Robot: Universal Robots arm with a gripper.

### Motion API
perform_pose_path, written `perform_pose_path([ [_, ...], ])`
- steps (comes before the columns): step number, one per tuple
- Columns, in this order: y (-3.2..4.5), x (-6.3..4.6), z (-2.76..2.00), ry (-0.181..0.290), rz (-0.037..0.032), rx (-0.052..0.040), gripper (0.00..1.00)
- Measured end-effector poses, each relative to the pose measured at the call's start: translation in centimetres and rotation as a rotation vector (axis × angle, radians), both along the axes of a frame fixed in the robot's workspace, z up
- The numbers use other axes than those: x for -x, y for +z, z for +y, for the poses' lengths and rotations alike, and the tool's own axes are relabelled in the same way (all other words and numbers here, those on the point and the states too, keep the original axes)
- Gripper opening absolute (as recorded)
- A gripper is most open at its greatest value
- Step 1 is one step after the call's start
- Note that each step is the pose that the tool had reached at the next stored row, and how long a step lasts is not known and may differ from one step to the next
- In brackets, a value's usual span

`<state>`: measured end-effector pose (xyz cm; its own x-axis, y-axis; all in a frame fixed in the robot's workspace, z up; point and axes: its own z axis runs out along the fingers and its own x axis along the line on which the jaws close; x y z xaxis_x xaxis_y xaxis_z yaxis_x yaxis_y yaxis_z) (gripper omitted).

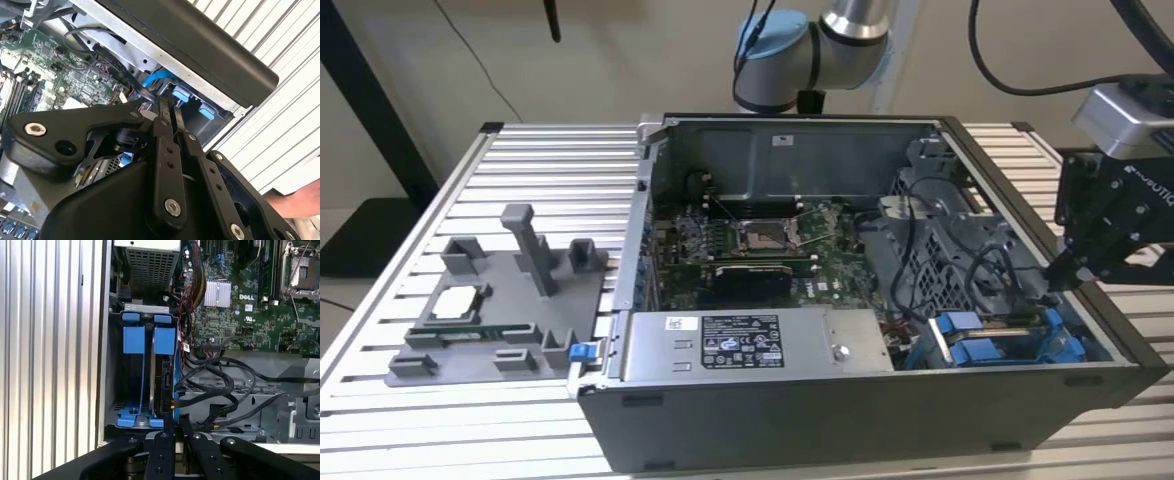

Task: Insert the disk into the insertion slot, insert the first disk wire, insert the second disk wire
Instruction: 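Insert the second disk wire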

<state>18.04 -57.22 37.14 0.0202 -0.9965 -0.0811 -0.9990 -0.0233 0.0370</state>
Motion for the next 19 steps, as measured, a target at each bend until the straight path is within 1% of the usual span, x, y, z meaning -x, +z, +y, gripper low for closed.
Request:
perform_pose_path([
  [4, 0.24, 1.0, 0.01, -0.004, -0.0003, -0.0002, 0.00],
  [9, 0.97, 2.2, 0.05, -0.009, -0.0027, -0.0014, 0.00],
  [19, 3.07, 4.3, 0.11, -0.022, -0.0087, -0.0071, 0.00],
])
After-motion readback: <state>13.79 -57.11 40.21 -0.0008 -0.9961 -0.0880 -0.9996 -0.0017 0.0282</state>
